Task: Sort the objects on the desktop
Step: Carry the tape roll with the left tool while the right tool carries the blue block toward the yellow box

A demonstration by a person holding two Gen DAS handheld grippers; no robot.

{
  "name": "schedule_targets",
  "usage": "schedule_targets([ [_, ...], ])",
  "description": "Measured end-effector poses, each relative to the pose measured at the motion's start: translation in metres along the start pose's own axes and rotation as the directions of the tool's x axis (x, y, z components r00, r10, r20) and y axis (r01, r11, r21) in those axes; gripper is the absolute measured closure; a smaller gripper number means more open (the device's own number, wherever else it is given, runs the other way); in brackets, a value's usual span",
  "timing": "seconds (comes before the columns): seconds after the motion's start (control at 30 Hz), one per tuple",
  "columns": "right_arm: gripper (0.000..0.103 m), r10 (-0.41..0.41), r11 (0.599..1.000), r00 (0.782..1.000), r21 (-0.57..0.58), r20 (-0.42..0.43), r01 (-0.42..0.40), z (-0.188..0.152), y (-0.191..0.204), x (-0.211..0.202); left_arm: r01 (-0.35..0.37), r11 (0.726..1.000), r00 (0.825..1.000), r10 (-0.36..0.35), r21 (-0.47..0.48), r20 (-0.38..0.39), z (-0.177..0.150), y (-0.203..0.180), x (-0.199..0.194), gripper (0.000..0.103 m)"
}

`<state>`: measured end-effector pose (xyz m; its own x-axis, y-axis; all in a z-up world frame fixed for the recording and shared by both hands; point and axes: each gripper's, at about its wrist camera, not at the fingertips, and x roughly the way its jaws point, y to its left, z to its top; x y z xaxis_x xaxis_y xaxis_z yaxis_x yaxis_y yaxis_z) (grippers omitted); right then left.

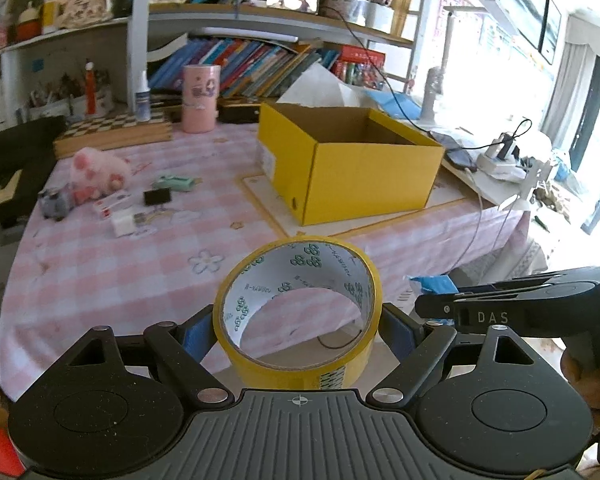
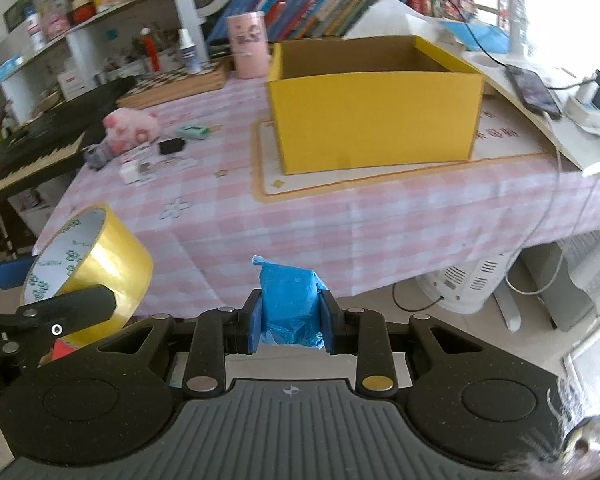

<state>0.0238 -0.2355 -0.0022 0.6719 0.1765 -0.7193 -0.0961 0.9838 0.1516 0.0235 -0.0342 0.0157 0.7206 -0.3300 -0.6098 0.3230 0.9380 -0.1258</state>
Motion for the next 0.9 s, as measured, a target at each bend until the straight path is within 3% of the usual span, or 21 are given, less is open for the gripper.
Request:
schedule_targets([
  [0.9, 0.077, -0.083, 0.994, 0.996, 0.071, -0.022, 0.084, 0.035, -0.060, 0.023, 0.114, 0.989, 0.993, -0.110, 0.098, -0.042, 0.039, -0.037, 0.066, 0.017],
])
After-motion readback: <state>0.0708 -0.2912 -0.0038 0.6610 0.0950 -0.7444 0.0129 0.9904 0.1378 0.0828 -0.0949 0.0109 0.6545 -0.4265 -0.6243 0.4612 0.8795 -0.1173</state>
